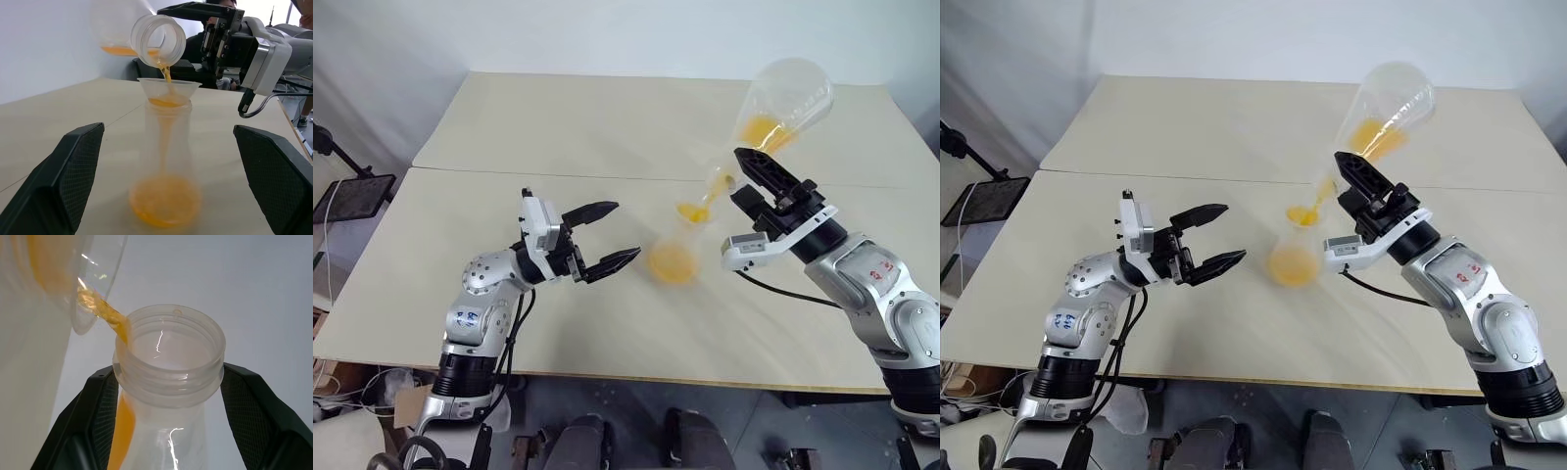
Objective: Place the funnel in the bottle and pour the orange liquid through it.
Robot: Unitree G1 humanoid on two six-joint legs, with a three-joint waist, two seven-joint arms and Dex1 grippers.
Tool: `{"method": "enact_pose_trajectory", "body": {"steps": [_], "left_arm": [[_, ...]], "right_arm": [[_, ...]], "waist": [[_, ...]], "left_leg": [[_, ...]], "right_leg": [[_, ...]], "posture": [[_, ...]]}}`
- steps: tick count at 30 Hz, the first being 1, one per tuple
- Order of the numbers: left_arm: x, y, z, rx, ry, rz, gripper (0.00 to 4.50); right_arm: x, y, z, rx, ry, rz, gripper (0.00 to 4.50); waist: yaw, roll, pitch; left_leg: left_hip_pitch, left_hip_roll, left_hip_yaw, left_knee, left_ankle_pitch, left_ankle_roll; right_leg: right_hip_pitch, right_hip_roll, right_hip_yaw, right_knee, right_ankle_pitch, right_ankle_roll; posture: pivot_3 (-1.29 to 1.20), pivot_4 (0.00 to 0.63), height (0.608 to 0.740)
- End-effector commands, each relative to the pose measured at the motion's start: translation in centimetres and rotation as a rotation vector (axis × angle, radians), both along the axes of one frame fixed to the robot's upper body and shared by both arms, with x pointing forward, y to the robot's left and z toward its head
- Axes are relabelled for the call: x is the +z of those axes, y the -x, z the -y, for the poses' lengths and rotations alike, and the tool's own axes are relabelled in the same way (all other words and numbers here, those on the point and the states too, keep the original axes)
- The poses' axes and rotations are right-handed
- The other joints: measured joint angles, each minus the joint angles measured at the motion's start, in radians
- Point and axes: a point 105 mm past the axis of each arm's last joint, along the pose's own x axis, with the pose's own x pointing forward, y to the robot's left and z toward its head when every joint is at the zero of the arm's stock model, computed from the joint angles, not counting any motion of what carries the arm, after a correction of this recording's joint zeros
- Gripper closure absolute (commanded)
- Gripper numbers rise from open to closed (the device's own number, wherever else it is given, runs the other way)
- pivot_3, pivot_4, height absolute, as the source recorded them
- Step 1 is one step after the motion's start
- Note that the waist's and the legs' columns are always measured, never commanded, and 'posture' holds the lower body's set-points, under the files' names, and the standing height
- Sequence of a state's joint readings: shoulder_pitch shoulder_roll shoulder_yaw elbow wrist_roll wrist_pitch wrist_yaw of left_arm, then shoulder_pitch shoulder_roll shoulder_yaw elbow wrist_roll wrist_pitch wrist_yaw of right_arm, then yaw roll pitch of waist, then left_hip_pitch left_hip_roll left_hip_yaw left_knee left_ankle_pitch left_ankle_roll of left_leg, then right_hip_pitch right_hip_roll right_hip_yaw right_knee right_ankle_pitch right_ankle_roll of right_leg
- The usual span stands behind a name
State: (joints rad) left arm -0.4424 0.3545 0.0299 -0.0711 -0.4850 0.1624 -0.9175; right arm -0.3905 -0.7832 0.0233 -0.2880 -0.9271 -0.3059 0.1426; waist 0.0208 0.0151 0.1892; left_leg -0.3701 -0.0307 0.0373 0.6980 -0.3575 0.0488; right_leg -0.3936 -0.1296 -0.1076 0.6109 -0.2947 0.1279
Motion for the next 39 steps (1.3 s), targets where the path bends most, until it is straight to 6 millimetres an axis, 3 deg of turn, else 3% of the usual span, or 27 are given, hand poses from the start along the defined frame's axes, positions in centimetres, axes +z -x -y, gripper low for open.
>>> {"method": "enact_pose_trajectory", "body": {"steps": [1, 39], "left_arm": [[0.9, 0.4, 0.1, -0.004, 0.013, 0.048, 0.0], [1.0, 0.4, 0.0, -0.003, 0.012, 0.05, 0.0]], "right_arm": [[2.1, 1.0, 0.2, 0.005, -0.017, 0.098, 1.74], [2.3, 1.4, -0.9, 0.04, -0.025, 0.121, 1.74]], "waist": [[0.0, 0.0, 0.0], [0.0, 0.0, 0.0]], "left_leg": [[0.0, 0.0, 0.0, 0.0, 0.0, 0.0], [0.0, 0.0, 0.0, 0.0, 0.0, 0.0]], "right_leg": [[0.0, 0.0, 0.0, 0.0, 0.0, 0.0], [0.0, 0.0, 0.0, 0.0, 0.0, 0.0]], "posture": [[0.0, 0.15, 0.74], [0.0, 0.15, 0.74]]}}
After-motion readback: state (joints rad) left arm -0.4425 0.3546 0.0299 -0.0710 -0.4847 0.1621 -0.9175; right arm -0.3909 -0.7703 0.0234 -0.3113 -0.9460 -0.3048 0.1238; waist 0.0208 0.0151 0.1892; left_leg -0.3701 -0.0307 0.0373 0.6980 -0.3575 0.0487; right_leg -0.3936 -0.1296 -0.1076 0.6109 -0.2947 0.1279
